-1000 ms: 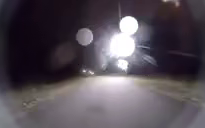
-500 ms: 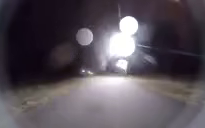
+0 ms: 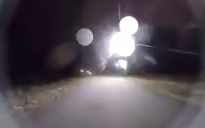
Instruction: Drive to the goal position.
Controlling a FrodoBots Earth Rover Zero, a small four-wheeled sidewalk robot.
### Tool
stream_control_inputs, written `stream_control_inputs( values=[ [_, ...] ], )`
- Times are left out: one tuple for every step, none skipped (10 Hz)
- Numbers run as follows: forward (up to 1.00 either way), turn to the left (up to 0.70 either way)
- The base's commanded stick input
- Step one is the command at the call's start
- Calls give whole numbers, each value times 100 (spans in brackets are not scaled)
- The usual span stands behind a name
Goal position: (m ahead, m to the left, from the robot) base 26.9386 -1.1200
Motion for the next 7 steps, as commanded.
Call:
stream_control_inputs(
  values=[
    [100, 0],
    [100, 0],
    [100, 0],
    [100, 0],
    [100, 0],
    [100, 0],
    [100, 0]
  ],
)
